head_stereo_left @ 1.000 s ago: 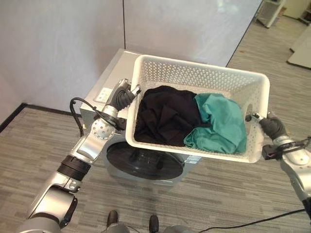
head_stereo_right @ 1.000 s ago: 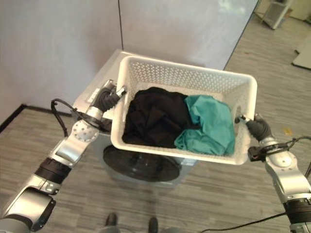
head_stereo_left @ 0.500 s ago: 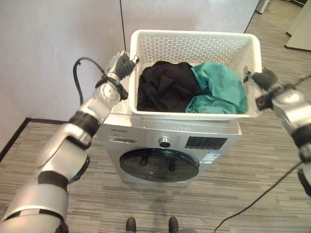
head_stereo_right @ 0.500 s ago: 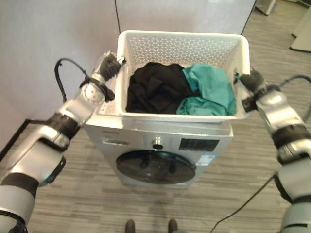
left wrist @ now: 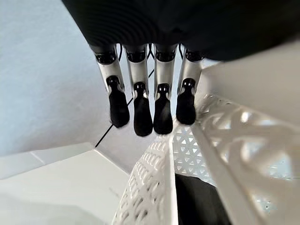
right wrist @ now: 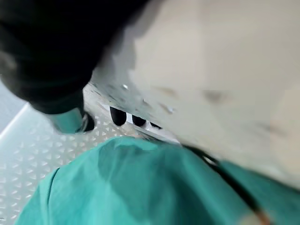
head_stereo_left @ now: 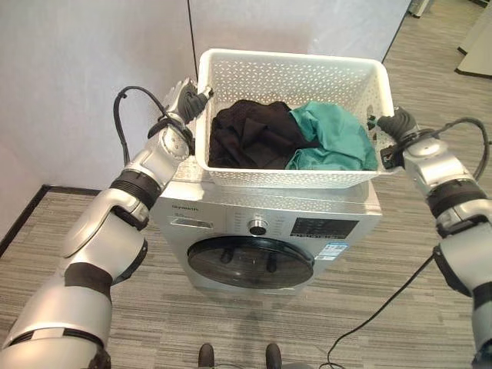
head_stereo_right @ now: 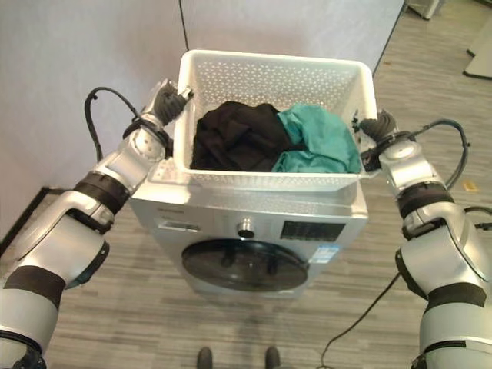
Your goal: Grab the laundry basket,head to the washer,open it,put in the laundry and shut it.
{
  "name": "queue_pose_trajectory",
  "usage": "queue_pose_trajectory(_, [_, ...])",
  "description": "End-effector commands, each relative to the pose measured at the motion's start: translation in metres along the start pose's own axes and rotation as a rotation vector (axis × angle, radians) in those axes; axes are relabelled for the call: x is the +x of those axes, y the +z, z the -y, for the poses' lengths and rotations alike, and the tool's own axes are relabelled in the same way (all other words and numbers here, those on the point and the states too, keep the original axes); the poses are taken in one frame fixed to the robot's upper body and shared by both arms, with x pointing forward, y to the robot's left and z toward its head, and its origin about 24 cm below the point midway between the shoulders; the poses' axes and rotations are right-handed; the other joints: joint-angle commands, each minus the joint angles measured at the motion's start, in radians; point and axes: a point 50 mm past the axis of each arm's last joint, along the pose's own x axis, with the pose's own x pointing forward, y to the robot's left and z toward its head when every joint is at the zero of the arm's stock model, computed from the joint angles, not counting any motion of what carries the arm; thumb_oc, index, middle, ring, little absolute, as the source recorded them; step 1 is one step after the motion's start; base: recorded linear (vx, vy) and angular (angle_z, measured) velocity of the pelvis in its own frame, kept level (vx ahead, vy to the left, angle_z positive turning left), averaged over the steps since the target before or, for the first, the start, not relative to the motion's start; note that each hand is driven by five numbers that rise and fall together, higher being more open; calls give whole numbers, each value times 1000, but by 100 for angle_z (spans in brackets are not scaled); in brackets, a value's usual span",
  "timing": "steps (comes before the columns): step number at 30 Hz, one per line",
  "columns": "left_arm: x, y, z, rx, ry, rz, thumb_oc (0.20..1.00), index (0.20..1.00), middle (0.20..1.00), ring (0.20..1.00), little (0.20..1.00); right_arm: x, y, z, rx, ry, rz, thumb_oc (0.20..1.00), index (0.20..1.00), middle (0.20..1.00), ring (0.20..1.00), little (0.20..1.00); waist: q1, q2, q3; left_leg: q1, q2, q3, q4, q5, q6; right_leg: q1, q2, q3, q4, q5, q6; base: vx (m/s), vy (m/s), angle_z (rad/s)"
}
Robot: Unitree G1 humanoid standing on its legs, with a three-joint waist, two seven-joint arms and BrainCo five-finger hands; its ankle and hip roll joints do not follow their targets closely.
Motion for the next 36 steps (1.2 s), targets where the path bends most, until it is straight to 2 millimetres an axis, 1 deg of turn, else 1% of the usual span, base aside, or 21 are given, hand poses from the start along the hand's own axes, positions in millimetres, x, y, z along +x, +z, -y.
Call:
queue_pose_trajectory(1, [13,41,-5,-59,27,76,1000,1000,1000,1000,1000,1,51,12,106,-88,157,1000,1000,1000,1000,1000,35,4,-6,81,69,-4,40,-114,-28,12,-53,7,61,-97,67,0,0,0])
queue_pose_trajectory(4, [14,41,-9,-123,62,67,1000,1000,1000,1000,1000,-1,58,7,152,-93,208,1000,1000,1000,1000,1000,34,5,-5,84,69,-5,35,-113,-29,13,-53,6,58,-97,67,0,0,0])
queue_pose_trajectory(5, [12,48,-18,-167,102,119,1000,1000,1000,1000,1000,-7,72,10,181,-116,311,1000,1000,1000,1000,1000,33,6,-6,78,66,-5,34,-108,-29,5,-54,6,58,-93,68,0,0,0])
queue_pose_trajectory(6, [10,49,-25,-174,140,152,1000,1000,1000,1000,1000,-13,77,16,211,-142,378,1000,1000,1000,1000,1000,32,8,-6,79,65,-5,32,-109,-29,5,-55,6,57,-94,68,0,0,0])
queue_pose_trajectory(7, [10,49,-24,-174,139,151,1000,1000,1000,1000,1000,-13,76,15,212,-142,377,1000,1000,1000,1000,1000,33,7,-7,79,65,-5,32,-109,-29,6,-55,6,57,-95,68,0,0,0])
queue_pose_trajectory(8, [7,48,-31,-164,184,178,1000,1000,1000,1000,1000,-19,77,22,239,-173,430,1000,1000,1000,1000,1000,32,9,-6,80,65,-7,31,-111,-28,7,-56,5,56,-97,69,0,0,0])
queue_pose_trajectory(12, [1,40,-42,-110,292,203,1000,1000,1000,1000,1000,-33,68,52,288,-307,517,1000,1000,1000,1000,1000,34,10,-12,89,62,-12,26,-119,-26,16,-60,-3,55,-103,70,9,1,1])
queue_pose_trajectory(13, [-1,38,-43,-107,303,208,1000,1000,1000,1000,1000,-38,61,66,293,-359,528,1000,1000,1000,1000,1000,36,13,-15,94,61,-15,24,-123,-24,23,-61,-6,53,-105,71,0,0,0])
queue_pose_trajectory(14, [-2,38,-42,-106,301,208,1000,1000,1000,1000,1000,-39,60,66,293,-360,526,1000,1000,1000,1000,1000,37,12,-15,95,61,-15,24,-123,-24,24,-61,-7,53,-105,71,33,3,4])
queue_pose_trajectory(15, [-4,36,-44,-157,315,209,1000,1000,1000,1000,1000,-42,50,74,292,-385,515,1000,1000,1000,1000,1000,41,14,-19,100,59,-20,23,-126,-23,32,-64,-11,50,-106,71,0,0,0])
queue_pose_trajectory(17, [-6,35,-46,-165,322,213,1000,1000,1000,1000,1000,-42,45,77,283,-390,500,1000,1000,1000,1000,1000,44,14,-21,103,58,-21,22,-127,-22,36,-65,-14,48,-106,70,0,0,0])
queue_pose_trajectory(18, [-6,32,-52,-163,348,209,1000,1000,1000,1000,1000,-42,39,80,268,-396,478,1000,1000,1000,1000,1000,47,15,-23,106,57,-22,20,-128,-22,41,-66,-18,44,-106,71,0,0,0])
queue_pose_trajectory(21, [-7,27,-60,-166,397,197,1000,1000,1000,1000,1000,-40,31,79,273,-386,450,1000,1000,1000,1000,1000,47,16,-29,112,57,-21,14,-129,-23,48,-68,-20,37,-104,73,0,0,0])
queue_pose_trajectory(23, [-6,25,-63,-165,412,189,1000,1000,1000,1000,1000,-39,29,80,271,-388,436,1000,1000,1000,1000,1000,45,18,-32,113,56,-21,12,-129,-24,49,-70,-20,35,-104,73,0,0,0])
queue_pose_trajectory(27, [-11,14,-83,-181,497,171,1000,1000,1000,1000,1000,-42,25,83,278,-407,441,1000,1000,1000,1000,1000,43,22,-34,110,53,-23,10,-129,-24,47,-73,-22,33,-102,74,0,0,0])
queue_pose_trajectory(29, [-23,-2,-100,-172,575,167,1000,1000,1000,1000,1000,-51,13,85,258,-419,455,1000,1000,1000,1000,1000,42,22,-32,106,50,-24,11,-128,-22,43,-75,-22,32,-99,73,0,0,0])
queue_pose_trajectory(30, [-29,-10,-104,-154,596,162,1000,1000,1000,1000,1000,-57,5,87,251,-430,460,1000,1000,1000,1000,1000,42,23,-36,109,50,-24,11,-134,-21,45,-75,-24,32,-103,73,0,0,0])
queue_pose_trajectory(33, [-58,-44,-122,-80,681,131,1000,1000,1000,1000,1000,-84,-29,97,210,-492,463,1000,1000,1000,1000,1000,41,23,-34,110,49,-25,13,-138,-18,46,-76,-23,31,-103,72,11,-4,1])
queue_pose_trajectory(34, [-70,-58,-124,-44,695,104,1000,1000,1000,1000,1000,-96,-43,103,196,-530,450,1000,1000,1000,1000,1000,45,22,-40,116,51,-25,12,-146,-18,52,-75,-23,29,-109,72,35,-29,1])
queue_pose_trajectory(35, [-95,-90,-132,31,724,33,1000,1000,1000,1000,1000,-117,-62,117,145,-603,437,1000,1000,1000,1000,1000,47,19,-38,115,51,-27,15,-146,-16,52,-76,-22,29,-107,71,32,-40,0])
queue_pose_trajectory(36, [-111,-106,-134,58,732,-10,1000,1000,1000,1000,1000,-128,-71,124,117,-643,426,1000,1000,1000,1000,1000,52,17,-39,116,51,-26,18,-148,-16,55,-76,-22,26,-107,70,12,-66,0])
